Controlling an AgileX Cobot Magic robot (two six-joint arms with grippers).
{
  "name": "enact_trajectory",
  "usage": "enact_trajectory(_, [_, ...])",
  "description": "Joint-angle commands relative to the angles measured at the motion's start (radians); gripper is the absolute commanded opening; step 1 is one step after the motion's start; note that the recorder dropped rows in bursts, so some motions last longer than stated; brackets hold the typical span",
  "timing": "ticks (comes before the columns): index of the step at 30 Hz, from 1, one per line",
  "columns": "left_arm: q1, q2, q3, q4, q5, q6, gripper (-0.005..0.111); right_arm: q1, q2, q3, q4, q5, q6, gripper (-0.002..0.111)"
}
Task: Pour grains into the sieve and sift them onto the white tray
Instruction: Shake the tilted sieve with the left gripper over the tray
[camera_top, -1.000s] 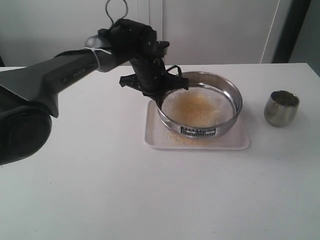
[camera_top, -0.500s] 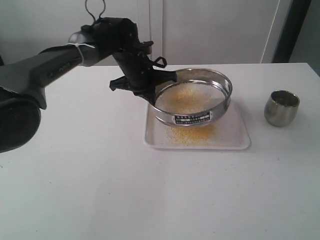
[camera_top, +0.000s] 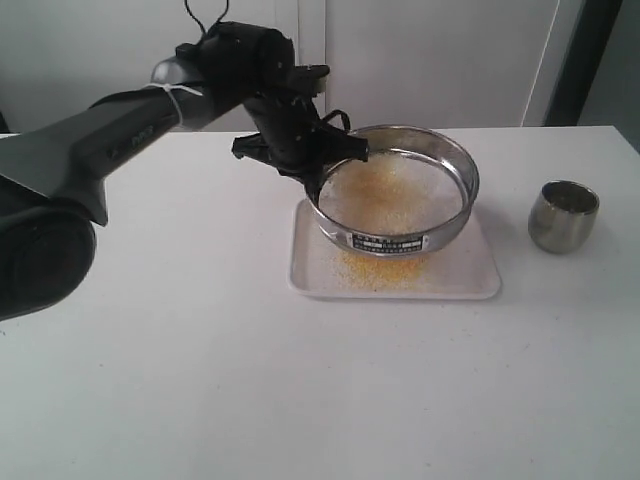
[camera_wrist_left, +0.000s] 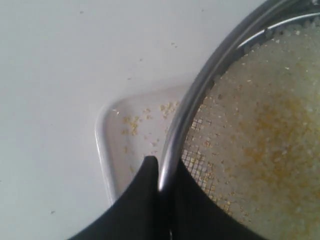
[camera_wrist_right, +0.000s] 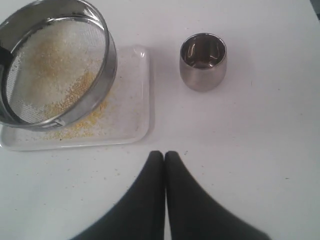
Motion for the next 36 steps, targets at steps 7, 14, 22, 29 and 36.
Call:
enact_trajectory(7, [0.000, 0.019, -0.047, -0.137, -0.013, 0.027, 0.000, -0.004, -0.005, 0.000, 0.001, -0.011, 0.002, 0.000])
enact_trajectory(14, [0.015, -0.018, -0.066, 0.212, 0.120, -0.128, 0.000, -0.004, -0.005, 0.000, 0.001, -0.011, 0.002, 0.000])
enact_trajectory(22, [-0.029, 0.007, -0.067, 0.228, 0.133, -0.045, 0.000, -0.004, -0.005, 0.000, 0.001, -0.011, 0.002, 0.000])
enact_trajectory(29, [0.002, 0.020, -0.063, -0.132, 0.012, 0.039, 0.000, -0.004, -0.005, 0.000, 0.001, -0.011, 0.002, 0.000])
enact_trajectory(36, [0.012, -0.018, -0.087, 0.187, 0.116, -0.071, 0.000, -0.004, -0.005, 0.000, 0.001, -0.011, 0.002, 0.000])
